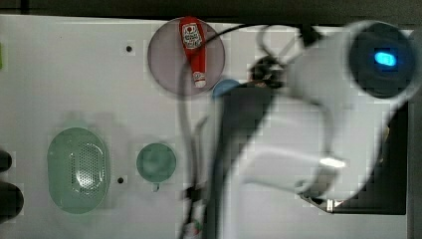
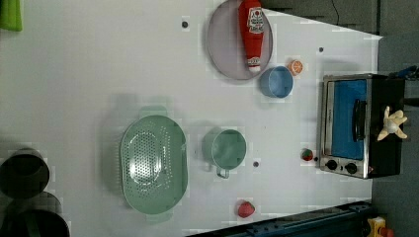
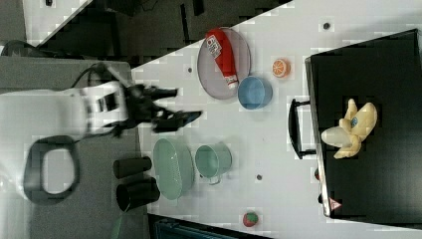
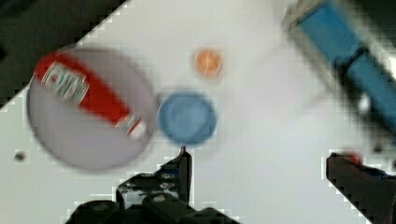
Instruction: Pick banana from table and place on oven.
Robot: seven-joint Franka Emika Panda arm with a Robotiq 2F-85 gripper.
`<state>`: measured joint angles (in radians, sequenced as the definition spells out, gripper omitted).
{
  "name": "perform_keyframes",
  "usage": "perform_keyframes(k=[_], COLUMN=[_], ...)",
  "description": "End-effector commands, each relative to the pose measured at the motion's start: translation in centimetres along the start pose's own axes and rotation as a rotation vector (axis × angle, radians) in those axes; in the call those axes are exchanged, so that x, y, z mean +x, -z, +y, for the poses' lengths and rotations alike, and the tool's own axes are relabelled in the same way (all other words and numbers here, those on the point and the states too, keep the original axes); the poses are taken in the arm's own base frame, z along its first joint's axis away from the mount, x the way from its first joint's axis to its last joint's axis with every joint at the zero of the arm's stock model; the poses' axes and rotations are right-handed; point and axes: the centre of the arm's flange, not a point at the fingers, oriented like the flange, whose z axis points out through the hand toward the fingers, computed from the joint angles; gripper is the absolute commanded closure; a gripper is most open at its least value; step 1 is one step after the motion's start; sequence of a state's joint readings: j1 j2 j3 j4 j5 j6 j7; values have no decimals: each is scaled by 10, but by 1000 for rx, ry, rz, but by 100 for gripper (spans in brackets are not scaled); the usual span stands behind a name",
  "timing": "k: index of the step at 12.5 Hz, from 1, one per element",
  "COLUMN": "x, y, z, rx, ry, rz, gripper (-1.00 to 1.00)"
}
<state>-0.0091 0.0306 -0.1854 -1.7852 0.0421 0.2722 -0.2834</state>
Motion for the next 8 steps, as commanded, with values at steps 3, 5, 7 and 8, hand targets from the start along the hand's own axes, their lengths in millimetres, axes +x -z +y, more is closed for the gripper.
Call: perform_keyframes(k=[3, 5, 7, 8], x=[-74, -87, -89, -88], y=[71, 88, 95, 97], z=[-23, -12, -4, -3], rx=[-7, -15, -19, -15], ry=[-174, -173, -181, -185], rz=[-12, 1, 11, 15], gripper=[-100, -100, -100, -100])
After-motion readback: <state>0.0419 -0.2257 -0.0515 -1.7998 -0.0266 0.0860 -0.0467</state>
